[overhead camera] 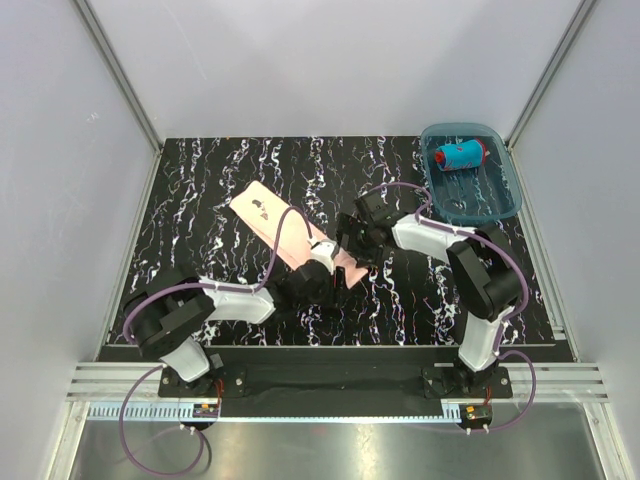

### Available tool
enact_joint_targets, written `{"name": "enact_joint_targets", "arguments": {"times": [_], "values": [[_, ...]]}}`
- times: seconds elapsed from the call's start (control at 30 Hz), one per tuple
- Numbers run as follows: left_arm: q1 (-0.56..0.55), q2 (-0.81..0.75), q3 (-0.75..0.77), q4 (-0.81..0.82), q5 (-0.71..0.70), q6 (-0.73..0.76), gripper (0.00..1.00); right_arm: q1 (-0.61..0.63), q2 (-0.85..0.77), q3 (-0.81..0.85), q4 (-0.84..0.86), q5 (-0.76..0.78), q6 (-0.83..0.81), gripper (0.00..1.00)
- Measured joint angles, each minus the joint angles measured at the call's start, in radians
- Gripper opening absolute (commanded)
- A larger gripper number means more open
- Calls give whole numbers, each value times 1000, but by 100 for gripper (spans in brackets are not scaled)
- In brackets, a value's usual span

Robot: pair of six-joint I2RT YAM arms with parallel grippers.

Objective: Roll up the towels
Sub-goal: Roll the towel

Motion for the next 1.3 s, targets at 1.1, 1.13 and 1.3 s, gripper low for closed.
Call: {"name": "enact_joint_targets", "arguments": {"times": [1.1, 1.13, 1.3], "values": [[-215, 320, 563, -462, -387, -54, 51, -106, -535, -208, -346, 370, -26, 100], [-223, 321, 573, -475, -401, -57, 51, -107, -549, -214, -350, 373, -26, 100], [-257, 317, 623, -580, -489, -61, 60, -107, -608, -227, -368, 370, -28, 100]]}}
